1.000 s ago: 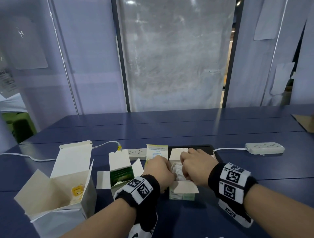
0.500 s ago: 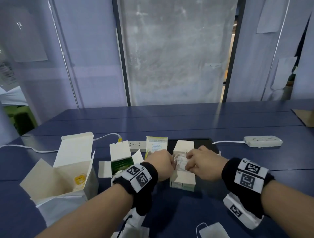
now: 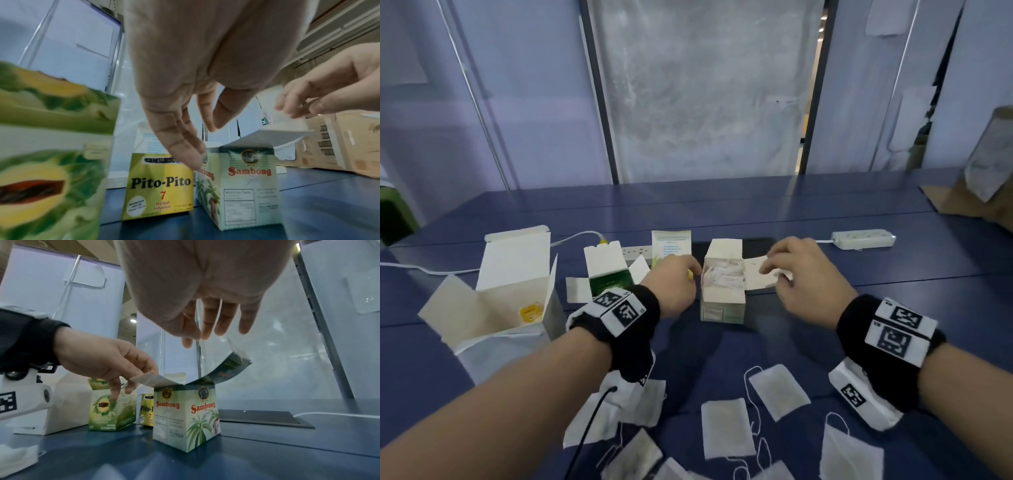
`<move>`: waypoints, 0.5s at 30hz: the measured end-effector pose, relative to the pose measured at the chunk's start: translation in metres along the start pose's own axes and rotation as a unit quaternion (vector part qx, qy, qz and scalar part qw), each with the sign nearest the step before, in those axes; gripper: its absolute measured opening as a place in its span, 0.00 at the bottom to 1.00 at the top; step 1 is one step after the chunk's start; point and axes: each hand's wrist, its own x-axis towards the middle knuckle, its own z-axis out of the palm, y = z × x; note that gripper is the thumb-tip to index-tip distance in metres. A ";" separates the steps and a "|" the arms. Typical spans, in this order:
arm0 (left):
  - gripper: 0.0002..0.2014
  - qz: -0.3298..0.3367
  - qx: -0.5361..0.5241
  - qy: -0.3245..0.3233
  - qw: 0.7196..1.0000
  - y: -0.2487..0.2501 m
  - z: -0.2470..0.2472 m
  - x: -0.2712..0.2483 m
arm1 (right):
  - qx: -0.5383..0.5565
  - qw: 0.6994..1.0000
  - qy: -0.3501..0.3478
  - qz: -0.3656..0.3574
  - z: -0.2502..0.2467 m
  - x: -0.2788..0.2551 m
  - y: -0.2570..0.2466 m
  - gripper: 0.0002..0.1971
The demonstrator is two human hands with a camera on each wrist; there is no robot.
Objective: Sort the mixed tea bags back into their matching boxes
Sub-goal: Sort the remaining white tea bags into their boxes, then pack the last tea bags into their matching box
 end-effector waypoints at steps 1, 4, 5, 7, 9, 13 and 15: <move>0.11 0.000 -0.022 0.025 0.999 -0.002 -0.001 -0.009 | 0.016 1.000 0.011 0.005 -0.003 -0.010 0.000 0.14; 0.06 0.019 -0.031 0.003 0.999 -0.005 -0.001 -0.042 | 0.011 0.988 -0.143 0.054 -0.003 -0.041 -0.004 0.10; 0.05 0.028 -0.017 -0.039 0.999 -0.004 0.001 -0.054 | -0.007 0.973 -0.220 0.072 0.001 -0.052 -0.007 0.10; 0.07 0.043 0.032 -0.139 0.989 0.000 0.011 -0.076 | -0.041 0.938 -0.328 0.103 0.012 -0.067 -0.010 0.28; 0.20 0.045 0.083 -0.217 0.972 0.007 0.025 -0.092 | -0.062 0.925 -0.353 0.127 0.022 -0.076 -0.016 0.36; 0.30 0.066 0.128 -0.268 0.952 0.018 0.048 -0.110 | -0.002 0.928 -0.324 0.183 0.025 -0.086 -0.019 0.24; 0.28 0.060 0.130 -0.257 0.956 0.022 0.052 -0.116 | 0.028 0.925 -0.319 0.203 0.022 -0.094 -0.019 0.20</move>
